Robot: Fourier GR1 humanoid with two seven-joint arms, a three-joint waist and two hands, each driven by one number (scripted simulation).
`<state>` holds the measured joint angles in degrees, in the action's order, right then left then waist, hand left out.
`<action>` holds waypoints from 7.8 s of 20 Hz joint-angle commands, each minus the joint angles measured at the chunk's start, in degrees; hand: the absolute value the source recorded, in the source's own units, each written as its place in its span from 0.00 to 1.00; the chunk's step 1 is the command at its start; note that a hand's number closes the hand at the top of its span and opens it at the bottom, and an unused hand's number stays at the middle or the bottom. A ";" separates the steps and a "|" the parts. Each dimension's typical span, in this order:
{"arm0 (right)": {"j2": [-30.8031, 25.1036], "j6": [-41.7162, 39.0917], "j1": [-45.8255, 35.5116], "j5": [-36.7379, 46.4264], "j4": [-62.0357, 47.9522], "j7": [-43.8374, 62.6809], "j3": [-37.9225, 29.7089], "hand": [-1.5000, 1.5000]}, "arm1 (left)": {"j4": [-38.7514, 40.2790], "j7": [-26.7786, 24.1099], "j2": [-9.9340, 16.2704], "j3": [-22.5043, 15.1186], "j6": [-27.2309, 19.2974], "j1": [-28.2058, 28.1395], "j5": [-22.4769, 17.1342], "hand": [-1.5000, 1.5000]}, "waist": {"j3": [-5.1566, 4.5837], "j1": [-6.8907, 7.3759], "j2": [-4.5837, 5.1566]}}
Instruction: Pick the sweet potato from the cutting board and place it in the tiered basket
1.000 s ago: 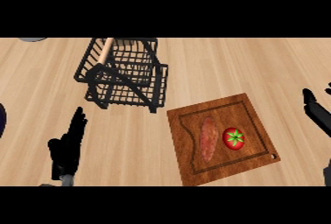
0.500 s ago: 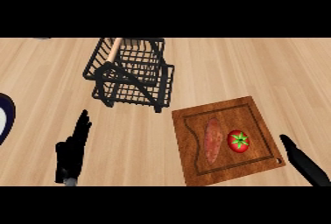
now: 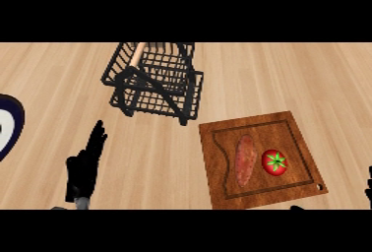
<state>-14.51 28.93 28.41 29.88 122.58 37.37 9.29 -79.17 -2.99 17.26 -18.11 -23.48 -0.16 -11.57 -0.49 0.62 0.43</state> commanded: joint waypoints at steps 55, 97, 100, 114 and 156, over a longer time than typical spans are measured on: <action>14.48 -37.52 -41.65 17.87 -35.27 47.86 3.13 0.00 | -0.26 1.10 -0.90 1.50 2.39 -4.37 1.99 0.50 | 0.43 0.38 -0.36; 11.70 -41.50 -46.56 19.19 -14.49 15.36 17.49 1.00 | -0.76 3.36 -3.48 3.63 3.15 -4.75 4.64 0.50 | 0.47 -1.71 -0.94; 11.72 -43.28 -48.19 16.70 -4.49 17.55 13.62 1.00 | -0.93 3.51 -1.16 6.27 4.80 -4.03 3.20 0.50 | 0.47 -1.94 -1.03; 13.76 -60.09 -78.76 15.75 -0.66 30.44 2.57 1.00 | -1.81 4.84 -2.57 5.54 4.95 -4.15 5.64 0.50 | 0.41 -0.47 -0.71; 14.50 -6.34 -97.75 -9.06 -77.31 -0.38 1.57 0.00 | -0.35 5.94 -5.27 6.77 9.27 -0.25 8.14 0.50 | 0.46 3.44 0.46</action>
<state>-0.16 15.84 -70.03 28.19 47.94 40.53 10.01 -80.28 0.70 11.07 -11.80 -15.68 -1.54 -2.88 0.25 2.97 0.48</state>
